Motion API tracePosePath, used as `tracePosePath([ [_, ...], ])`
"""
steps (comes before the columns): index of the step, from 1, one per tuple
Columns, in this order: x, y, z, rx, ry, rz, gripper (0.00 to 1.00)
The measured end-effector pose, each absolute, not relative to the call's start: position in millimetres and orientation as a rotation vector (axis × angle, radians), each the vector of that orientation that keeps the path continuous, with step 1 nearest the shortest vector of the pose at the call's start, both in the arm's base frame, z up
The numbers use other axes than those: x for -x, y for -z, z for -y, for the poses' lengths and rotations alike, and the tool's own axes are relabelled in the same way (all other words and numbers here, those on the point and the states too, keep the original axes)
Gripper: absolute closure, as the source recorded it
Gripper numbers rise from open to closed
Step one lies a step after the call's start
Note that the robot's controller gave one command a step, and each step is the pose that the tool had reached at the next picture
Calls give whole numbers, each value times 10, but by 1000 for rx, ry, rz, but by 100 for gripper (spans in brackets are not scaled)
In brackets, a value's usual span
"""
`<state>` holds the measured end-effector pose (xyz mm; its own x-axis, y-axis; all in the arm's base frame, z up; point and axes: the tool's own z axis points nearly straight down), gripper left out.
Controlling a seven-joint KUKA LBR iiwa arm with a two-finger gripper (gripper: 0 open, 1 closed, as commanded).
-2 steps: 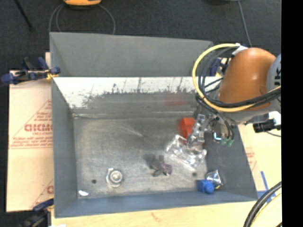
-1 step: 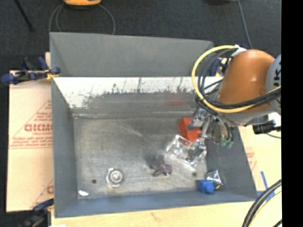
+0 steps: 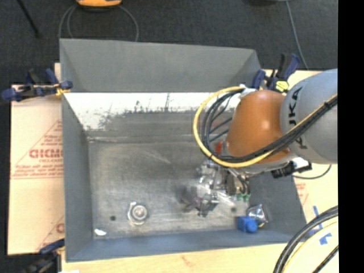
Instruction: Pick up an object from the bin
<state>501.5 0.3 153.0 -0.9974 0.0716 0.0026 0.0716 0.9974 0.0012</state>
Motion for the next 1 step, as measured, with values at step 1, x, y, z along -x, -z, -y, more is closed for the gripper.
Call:
tracePosePath([
  [1,-5026,-722,156,-45,0,3152,0],
])
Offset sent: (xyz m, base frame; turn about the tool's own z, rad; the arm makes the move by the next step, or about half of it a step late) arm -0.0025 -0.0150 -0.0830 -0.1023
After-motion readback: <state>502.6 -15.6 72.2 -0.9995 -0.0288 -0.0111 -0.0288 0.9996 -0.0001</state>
